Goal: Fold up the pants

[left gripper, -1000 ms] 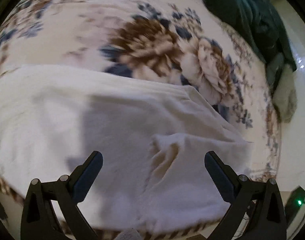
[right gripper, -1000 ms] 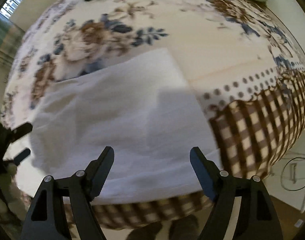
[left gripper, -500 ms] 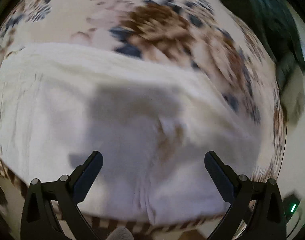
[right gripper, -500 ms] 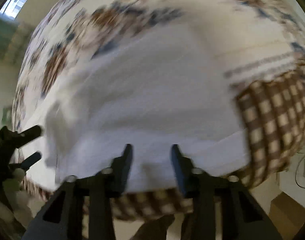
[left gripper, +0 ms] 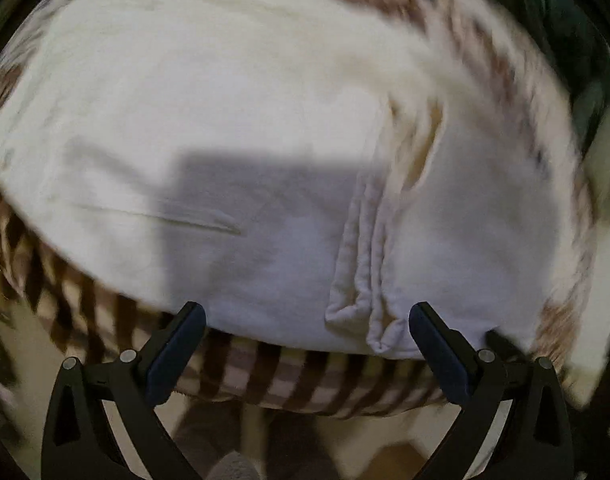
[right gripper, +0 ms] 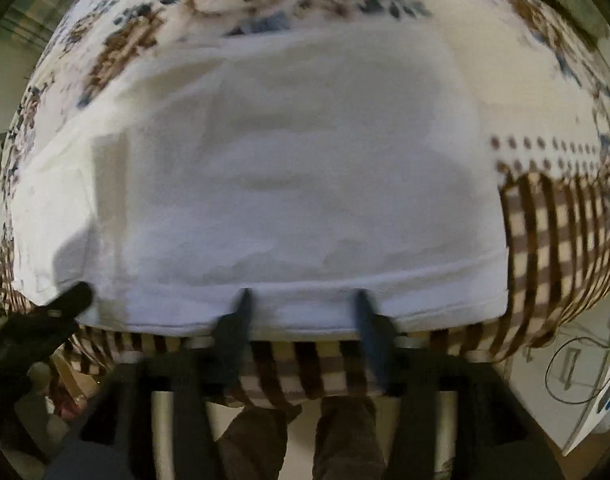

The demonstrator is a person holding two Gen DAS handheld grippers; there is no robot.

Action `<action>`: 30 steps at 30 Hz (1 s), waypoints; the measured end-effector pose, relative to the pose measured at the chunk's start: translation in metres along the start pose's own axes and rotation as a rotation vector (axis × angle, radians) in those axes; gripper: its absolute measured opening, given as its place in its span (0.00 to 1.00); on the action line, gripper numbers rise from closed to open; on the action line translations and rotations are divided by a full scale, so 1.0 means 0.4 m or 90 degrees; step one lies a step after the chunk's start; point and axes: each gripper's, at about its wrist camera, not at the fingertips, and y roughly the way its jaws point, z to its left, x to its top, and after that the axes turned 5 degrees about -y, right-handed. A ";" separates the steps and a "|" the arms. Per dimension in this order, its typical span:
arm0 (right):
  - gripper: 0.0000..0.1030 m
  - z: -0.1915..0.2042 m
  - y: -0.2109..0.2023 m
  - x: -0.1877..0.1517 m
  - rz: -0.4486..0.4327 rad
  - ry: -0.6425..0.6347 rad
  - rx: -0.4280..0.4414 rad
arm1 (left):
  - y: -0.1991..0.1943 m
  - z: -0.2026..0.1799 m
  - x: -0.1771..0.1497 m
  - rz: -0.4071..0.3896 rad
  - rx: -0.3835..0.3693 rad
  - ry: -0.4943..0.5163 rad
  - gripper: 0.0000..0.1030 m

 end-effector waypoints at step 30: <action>0.70 0.198 0.071 0.128 0.043 -0.044 -0.067 | -0.072 0.485 0.093 -0.210 -0.223 -0.439 0.28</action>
